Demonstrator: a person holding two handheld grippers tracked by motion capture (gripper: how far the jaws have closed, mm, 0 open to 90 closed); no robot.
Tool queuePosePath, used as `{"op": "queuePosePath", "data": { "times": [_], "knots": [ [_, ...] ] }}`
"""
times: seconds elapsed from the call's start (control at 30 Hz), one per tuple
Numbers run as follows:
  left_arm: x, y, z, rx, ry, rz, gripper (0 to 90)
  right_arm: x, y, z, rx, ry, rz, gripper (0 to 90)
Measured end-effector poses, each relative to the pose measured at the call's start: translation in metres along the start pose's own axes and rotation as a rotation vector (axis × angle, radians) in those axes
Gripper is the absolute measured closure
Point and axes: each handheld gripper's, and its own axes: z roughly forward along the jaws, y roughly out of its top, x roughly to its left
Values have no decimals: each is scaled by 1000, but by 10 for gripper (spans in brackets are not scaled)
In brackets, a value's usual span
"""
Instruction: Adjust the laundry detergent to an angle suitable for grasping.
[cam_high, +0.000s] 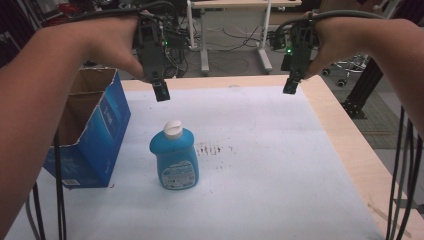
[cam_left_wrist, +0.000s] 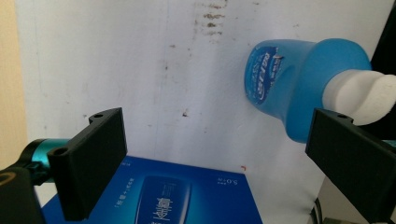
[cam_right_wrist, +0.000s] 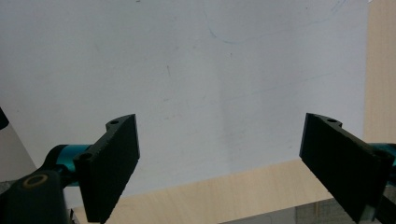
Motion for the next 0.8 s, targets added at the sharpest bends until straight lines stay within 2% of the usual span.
{"op": "queuePosePath", "data": {
  "times": [0.17,0.5,0.53,0.8],
  "knots": [
    [3,-1,2,0,1,-1,54,1,2,-2,-7,-3,-13,113],
    [7,-8,2,1,4,-14,54,3,-2,0,15,-6,24,112],
    [7,-8,2,-1,1,-13,54,2,-1,0,9,-9,9,113],
    [8,-12,4,15,-2,-26,54,0,2,1,8,-5,-2,112]
  ]
}}
